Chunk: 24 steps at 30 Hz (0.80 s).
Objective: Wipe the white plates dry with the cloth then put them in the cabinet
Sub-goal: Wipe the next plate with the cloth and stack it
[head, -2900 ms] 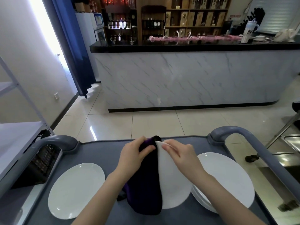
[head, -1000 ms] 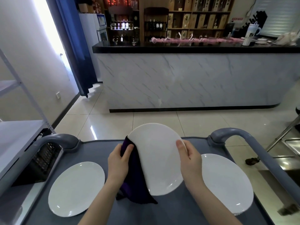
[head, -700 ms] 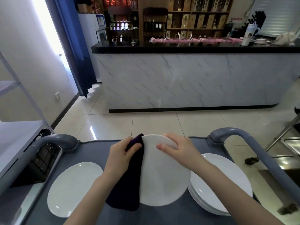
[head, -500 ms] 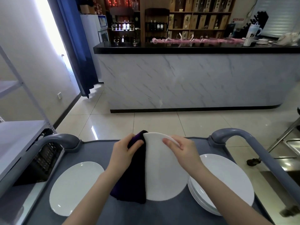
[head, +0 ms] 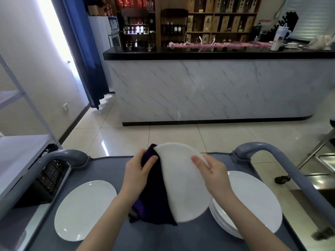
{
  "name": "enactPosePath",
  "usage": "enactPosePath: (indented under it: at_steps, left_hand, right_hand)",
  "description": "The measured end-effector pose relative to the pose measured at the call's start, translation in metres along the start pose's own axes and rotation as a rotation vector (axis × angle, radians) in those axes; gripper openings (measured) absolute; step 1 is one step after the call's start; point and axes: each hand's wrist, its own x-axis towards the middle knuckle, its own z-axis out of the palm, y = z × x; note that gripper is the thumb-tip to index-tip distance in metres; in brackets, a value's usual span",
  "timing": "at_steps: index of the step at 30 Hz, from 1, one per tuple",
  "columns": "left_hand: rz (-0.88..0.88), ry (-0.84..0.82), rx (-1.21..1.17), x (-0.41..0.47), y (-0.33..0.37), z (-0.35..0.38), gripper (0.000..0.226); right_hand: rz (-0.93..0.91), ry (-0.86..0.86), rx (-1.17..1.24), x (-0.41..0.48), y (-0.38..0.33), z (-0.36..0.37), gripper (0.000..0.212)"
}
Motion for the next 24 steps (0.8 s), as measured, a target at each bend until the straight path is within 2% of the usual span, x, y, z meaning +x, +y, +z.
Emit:
enactPosePath:
  at_steps: [2, 4, 7, 12, 14, 19, 22, 24]
  left_hand:
    - [0.114, -0.166, 0.118, 0.007, 0.008, 0.003, 0.023]
    - [0.176, -0.225, 0.214, 0.007, 0.011, 0.009, 0.023]
    - [0.123, -0.100, 0.183, 0.007, 0.006, 0.010, 0.023]
    - [-0.184, 0.099, -0.040, -0.007, -0.013, 0.005, 0.024]
    - [-0.220, 0.127, -0.099, -0.017, -0.017, 0.003, 0.020]
    - [-0.123, 0.138, -0.096, -0.017, -0.012, -0.014, 0.022]
    - [0.025, -0.020, 0.018, -0.009, 0.004, -0.019, 0.020]
    - [0.119, -0.142, 0.108, -0.002, 0.013, -0.018, 0.019]
  right_hand:
    - [-0.063, -0.185, -0.089, 0.001, -0.003, 0.002, 0.040]
    - [-0.069, -0.229, -0.114, -0.001, -0.005, 0.007, 0.037]
    - [-0.024, -0.102, -0.050, -0.005, -0.006, 0.009, 0.044]
    - [0.167, 0.247, 0.178, -0.020, -0.007, 0.017, 0.050]
    - [0.190, 0.266, 0.217, -0.025, -0.002, 0.020, 0.047]
    - [0.098, -0.013, 0.068, -0.012, -0.007, 0.003, 0.012]
    - [-0.015, -0.202, -0.055, 0.009, -0.021, -0.003, 0.024]
    - [-0.093, -0.349, -0.186, 0.018, -0.027, 0.002, 0.019]
